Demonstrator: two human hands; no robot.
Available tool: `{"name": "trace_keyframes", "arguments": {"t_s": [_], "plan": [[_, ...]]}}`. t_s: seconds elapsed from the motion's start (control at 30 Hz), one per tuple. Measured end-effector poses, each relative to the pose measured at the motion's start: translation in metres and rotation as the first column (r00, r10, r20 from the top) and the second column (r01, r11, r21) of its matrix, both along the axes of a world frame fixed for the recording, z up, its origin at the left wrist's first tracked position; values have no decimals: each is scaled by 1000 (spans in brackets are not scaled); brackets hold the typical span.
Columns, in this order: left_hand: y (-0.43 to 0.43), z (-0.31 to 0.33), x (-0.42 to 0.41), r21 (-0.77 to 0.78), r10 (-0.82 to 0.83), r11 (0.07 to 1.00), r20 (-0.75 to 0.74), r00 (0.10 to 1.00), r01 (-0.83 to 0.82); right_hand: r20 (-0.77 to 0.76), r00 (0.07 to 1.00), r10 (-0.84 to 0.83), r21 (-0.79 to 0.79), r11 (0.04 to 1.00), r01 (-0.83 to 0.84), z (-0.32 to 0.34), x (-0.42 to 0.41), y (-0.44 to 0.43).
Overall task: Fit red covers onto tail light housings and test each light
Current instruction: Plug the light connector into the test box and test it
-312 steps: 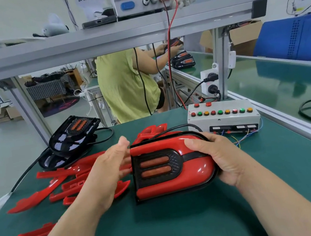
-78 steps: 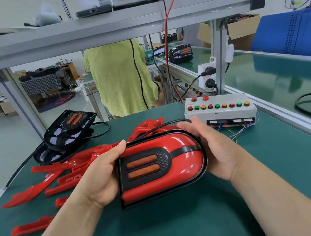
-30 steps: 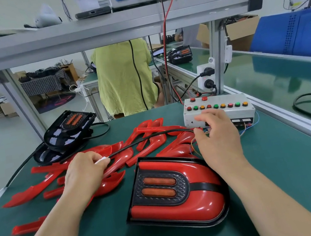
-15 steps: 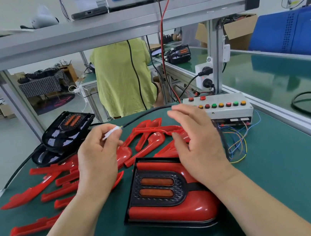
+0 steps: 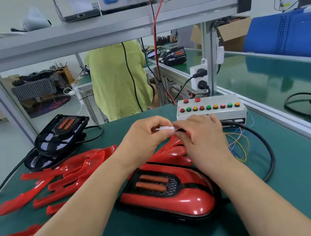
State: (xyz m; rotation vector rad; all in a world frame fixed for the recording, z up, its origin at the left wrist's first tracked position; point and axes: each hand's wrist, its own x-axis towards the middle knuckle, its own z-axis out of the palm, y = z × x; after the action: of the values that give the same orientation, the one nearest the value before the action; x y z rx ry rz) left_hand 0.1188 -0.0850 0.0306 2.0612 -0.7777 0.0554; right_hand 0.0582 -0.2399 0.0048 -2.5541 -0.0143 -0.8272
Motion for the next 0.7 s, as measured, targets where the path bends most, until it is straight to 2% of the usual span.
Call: {"name": "trace_keyframes", "arguments": {"t_s": [0.1, 0.2, 0.33, 0.5, 0.6, 0.7], "plan": [[-8, 4, 9, 25, -5, 1000, -75, 997, 7, 11, 999, -37, 85, 996, 36, -1, 2, -9], [-12, 7, 16, 38, 27, 999, -207, 978, -19, -65, 988, -139, 129, 981, 147, -4, 6, -20], [-15, 0, 20, 150, 38, 989, -211, 977, -6, -205, 952, -227, 199, 943, 267, -10, 10, -41], [-16, -12, 18, 125, 23, 992, -218, 976, 5, -559, 790, -253, 36, 944, 329, -20, 14, -50], [-11, -16, 16, 141, 30, 990, -224, 974, 2, -587, 758, -285, 6, 934, 357, -24, 16, -51], [-2, -20, 13, 245, -19, 967, -192, 981, 67, -567, 757, -323, -29, 927, 374, -23, 17, -49]]}}
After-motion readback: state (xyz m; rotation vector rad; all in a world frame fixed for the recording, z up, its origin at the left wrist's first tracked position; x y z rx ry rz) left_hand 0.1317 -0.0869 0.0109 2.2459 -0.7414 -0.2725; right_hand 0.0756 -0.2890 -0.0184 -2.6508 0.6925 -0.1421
